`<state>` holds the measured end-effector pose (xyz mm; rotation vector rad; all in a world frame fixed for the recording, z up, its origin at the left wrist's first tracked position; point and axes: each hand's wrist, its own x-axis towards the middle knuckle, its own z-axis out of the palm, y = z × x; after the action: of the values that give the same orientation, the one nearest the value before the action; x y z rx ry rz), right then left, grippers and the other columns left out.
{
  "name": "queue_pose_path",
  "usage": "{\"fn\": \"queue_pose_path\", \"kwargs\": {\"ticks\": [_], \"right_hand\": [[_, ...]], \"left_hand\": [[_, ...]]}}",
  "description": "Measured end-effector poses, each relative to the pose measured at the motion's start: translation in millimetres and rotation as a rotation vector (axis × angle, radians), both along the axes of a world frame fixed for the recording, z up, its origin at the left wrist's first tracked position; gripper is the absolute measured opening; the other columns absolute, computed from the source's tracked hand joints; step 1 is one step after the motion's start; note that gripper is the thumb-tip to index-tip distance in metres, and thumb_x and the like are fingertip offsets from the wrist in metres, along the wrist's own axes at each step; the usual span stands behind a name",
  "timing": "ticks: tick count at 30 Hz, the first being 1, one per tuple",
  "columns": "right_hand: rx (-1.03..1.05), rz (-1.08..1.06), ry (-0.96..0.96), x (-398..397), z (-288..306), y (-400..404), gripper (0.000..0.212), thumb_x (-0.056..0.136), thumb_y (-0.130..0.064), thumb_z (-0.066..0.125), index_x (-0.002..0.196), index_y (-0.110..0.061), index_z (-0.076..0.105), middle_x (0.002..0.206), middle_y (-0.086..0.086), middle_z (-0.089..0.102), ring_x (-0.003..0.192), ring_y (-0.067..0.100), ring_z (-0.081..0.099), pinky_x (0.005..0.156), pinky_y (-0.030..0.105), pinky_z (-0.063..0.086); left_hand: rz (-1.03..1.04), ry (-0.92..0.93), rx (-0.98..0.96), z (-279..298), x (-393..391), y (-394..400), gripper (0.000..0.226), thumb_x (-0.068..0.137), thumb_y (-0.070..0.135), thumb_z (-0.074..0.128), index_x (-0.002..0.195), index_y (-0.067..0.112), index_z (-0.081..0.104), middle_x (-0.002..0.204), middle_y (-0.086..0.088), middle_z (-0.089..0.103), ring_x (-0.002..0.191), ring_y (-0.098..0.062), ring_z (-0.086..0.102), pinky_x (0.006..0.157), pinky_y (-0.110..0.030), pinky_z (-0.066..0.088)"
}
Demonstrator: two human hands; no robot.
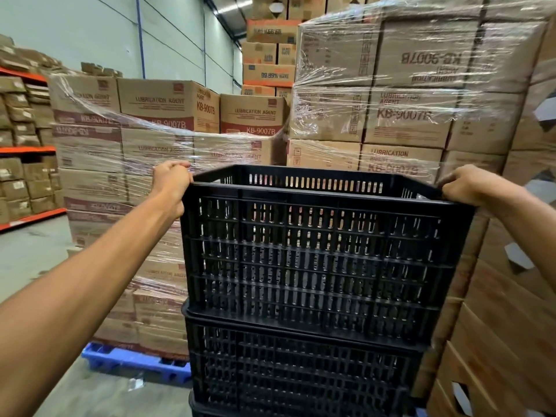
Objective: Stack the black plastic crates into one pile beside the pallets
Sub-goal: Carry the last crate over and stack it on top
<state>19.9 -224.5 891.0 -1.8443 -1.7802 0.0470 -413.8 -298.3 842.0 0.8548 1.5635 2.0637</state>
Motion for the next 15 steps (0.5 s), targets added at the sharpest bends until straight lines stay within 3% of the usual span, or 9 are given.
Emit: {"fn": "queue_pose_path", "kwargs": {"ticks": [5,11,13,14,15], "right_hand": [[0.038,0.002,0.003,-11.5,-2.9,-2.6,0.033,0.084,0.003,0.044,0.106,0.011,0.066,0.114,0.029,0.065,0.104,0.041,0.061,0.090,0.038,0.048],[0.038,0.014,0.037,-6.5,-4.7,2.6,0.032,0.085,0.007,0.039,0.105,0.020,0.061,0.112,0.038,0.061,0.093,0.037,0.063,0.087,0.039,0.049],[0.055,0.001,0.057,-7.0,-5.1,5.2,0.030,0.085,0.006,0.042,0.103,0.015,0.066,0.110,0.034,0.064,0.087,0.030,0.060,0.066,0.021,0.052],[0.044,0.004,0.074,-7.4,-5.2,5.2,0.029,0.086,0.005,0.044,0.102,0.011,0.068,0.109,0.030,0.066,0.083,0.026,0.056,0.049,0.010,0.045],[0.031,0.011,0.089,-7.2,-4.9,5.4,0.029,0.086,0.005,0.046,0.103,0.008,0.069,0.108,0.027,0.067,0.081,0.024,0.053,0.042,0.006,0.040]], "left_hand": [[-0.044,-0.030,-0.004,4.4,-5.2,-3.2,0.039,0.070,-0.012,0.033,0.071,0.020,0.055,0.077,-0.001,0.051,0.069,-0.014,0.047,0.055,-0.026,0.043],[-0.071,-0.001,0.025,-1.9,-3.6,-7.7,0.037,0.071,-0.009,0.037,0.076,0.020,0.060,0.083,-0.001,0.054,0.075,-0.013,0.048,0.058,-0.026,0.044],[-0.071,-0.014,0.055,-3.0,-3.9,-5.8,0.035,0.070,-0.008,0.038,0.075,0.018,0.060,0.081,-0.001,0.054,0.075,-0.014,0.048,0.062,-0.028,0.044],[-0.069,-0.018,0.067,-3.4,-3.1,-4.4,0.034,0.070,-0.008,0.038,0.074,0.018,0.059,0.079,0.000,0.053,0.075,-0.014,0.048,0.063,-0.028,0.044],[-0.069,-0.018,0.073,-3.5,-1.6,-3.2,0.033,0.069,-0.009,0.039,0.072,0.018,0.059,0.078,-0.001,0.053,0.074,-0.013,0.048,0.062,-0.028,0.044]]}}
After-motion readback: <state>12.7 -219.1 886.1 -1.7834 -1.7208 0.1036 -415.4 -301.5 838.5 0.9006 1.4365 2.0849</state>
